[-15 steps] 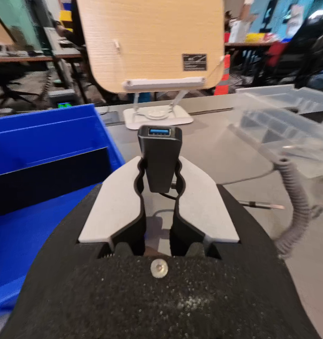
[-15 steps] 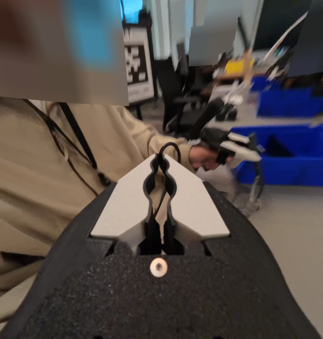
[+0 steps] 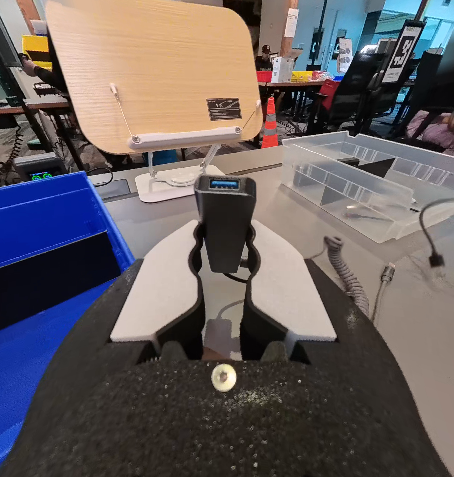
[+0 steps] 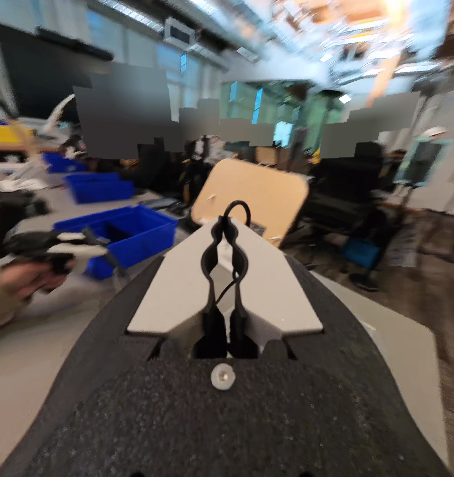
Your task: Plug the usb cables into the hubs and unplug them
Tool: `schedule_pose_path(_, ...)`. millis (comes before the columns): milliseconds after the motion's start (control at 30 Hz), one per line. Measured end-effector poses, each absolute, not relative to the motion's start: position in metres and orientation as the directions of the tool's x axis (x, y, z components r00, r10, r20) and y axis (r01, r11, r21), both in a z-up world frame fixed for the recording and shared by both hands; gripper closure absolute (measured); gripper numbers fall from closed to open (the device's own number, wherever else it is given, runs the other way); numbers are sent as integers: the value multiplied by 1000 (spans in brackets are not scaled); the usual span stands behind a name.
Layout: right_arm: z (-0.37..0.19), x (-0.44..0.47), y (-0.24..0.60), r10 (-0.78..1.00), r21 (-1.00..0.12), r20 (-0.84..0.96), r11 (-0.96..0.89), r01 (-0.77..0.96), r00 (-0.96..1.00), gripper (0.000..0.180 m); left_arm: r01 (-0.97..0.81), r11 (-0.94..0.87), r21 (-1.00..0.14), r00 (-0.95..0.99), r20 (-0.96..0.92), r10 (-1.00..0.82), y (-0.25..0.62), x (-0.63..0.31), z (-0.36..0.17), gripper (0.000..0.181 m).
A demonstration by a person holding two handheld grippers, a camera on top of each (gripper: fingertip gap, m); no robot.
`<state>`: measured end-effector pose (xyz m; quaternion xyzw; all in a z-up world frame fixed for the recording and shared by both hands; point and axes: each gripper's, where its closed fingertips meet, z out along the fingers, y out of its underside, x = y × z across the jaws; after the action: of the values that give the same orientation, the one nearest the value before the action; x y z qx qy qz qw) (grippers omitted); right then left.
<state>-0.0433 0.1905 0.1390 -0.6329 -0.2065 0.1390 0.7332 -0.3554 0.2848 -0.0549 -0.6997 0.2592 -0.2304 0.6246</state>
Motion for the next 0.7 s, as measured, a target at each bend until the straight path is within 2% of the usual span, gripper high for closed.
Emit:
schedule_pose_path(67, 159, -22, 187, 320, -967, 110, 252, 27, 941, 178, -76, -95, -993, 752, 6, -659, 284, -352, -57, 149)
schedule_pose_path(133, 171, -17, 184, 279, -956, 77, 294, -9, 957, 177, -73, -104, -992, 746, 15, -665, 283, -351, -58, 149)
schedule_pose_path(200, 168, -25, 196, 287, -973, 102, 229, 35, 952, 177, -67, -107, -992, 745, 22, -666, 282, -350, -58, 149)
schedule_pose_path(267, 172, -23, 209, 220, -970, 175, 204, 130, 960, 178, -59, -109, -992, 742, 30, -669, 282, -350, -57, 149)
schedule_pose_path(400, 175, 4, 243, 114, -968, 230, 133, 214, 966, 178, -61, -109, -992, 735, 29, -677, 281, -348, -57, 149)
schedule_pose_path(567, 149, 21, 267, 135, -984, 180, 41, 176, 974, 178, -67, -107, -992, 727, 25, -686, 279, -346, -57, 149)
schedule_pose_path(700, 92, 18, 264, 167, -990, 92, -94, 109, 982, 178, -68, -119, -991, 720, 34, -693, 279, -346, -61, 149)
